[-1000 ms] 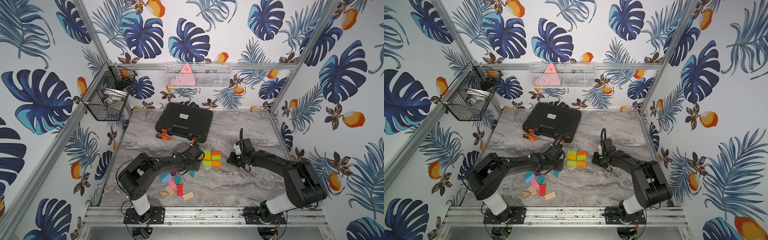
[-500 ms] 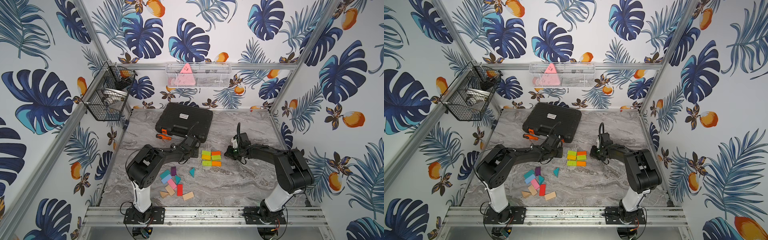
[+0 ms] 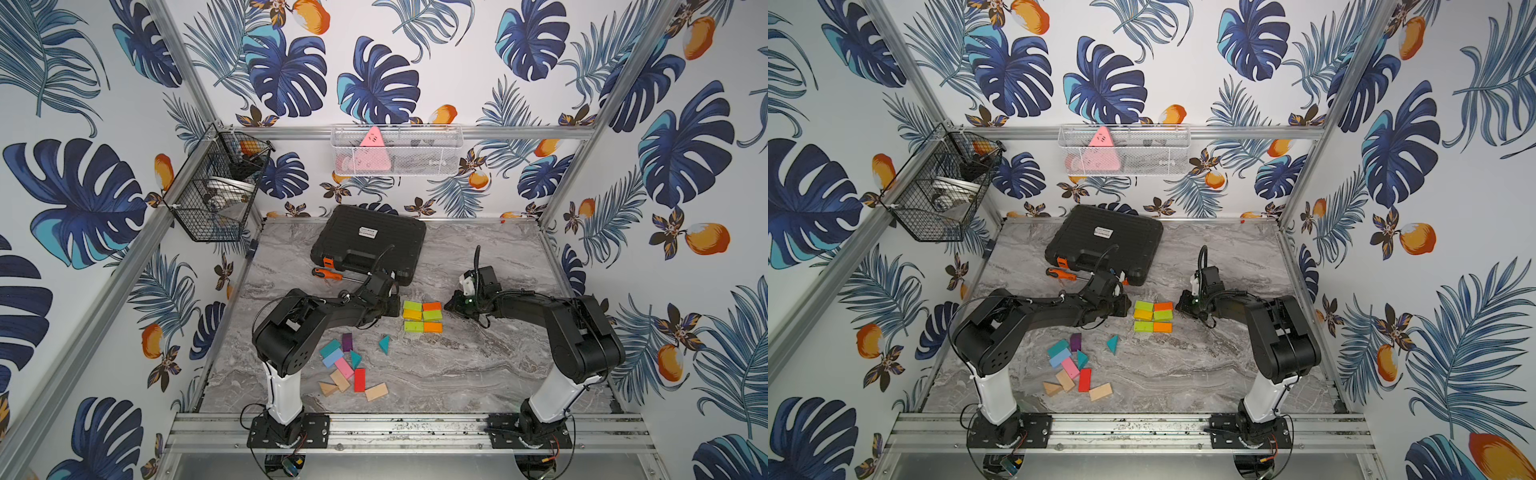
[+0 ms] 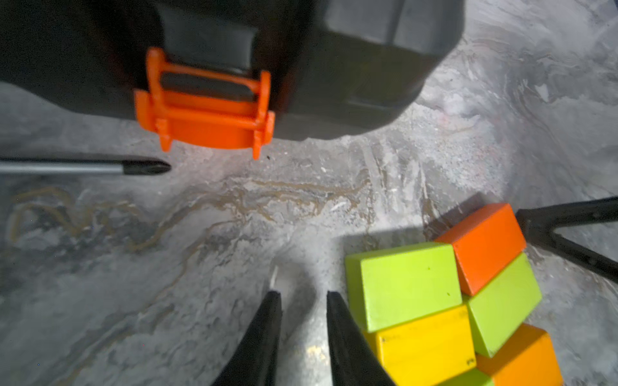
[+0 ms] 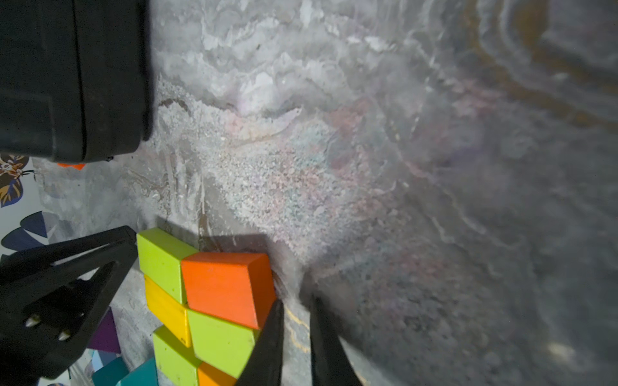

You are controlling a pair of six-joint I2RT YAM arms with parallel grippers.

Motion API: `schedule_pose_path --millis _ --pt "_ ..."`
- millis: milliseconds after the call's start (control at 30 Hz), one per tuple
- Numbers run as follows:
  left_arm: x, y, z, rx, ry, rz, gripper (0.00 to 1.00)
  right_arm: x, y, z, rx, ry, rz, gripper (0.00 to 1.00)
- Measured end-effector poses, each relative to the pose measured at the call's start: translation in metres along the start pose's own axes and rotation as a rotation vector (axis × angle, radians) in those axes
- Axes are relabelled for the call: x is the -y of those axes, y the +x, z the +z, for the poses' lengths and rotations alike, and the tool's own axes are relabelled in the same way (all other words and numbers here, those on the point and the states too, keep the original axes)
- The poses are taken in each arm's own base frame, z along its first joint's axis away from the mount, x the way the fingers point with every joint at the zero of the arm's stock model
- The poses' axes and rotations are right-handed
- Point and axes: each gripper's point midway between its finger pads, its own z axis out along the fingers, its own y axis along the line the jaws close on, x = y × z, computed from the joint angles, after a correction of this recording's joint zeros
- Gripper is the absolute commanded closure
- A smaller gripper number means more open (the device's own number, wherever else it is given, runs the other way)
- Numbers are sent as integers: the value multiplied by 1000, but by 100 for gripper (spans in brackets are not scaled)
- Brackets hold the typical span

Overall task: Assemble a piece of candy with building blocks
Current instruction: Assemble the building block at the center of the board.

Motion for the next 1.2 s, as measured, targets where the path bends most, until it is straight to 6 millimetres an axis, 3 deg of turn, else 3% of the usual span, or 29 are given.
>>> schedule_pose_path --millis 700,1000,1200 --pt "22 17 1 -30 80 9 71 -7 7 4 -19 -63 6 81" --pt "20 19 -3 -30 64 13 69 -7 6 3 -16 -59 5 81" --pt "11 22 -11 -45 6 15 68 -2 7 -3 -4 -23 4 72"
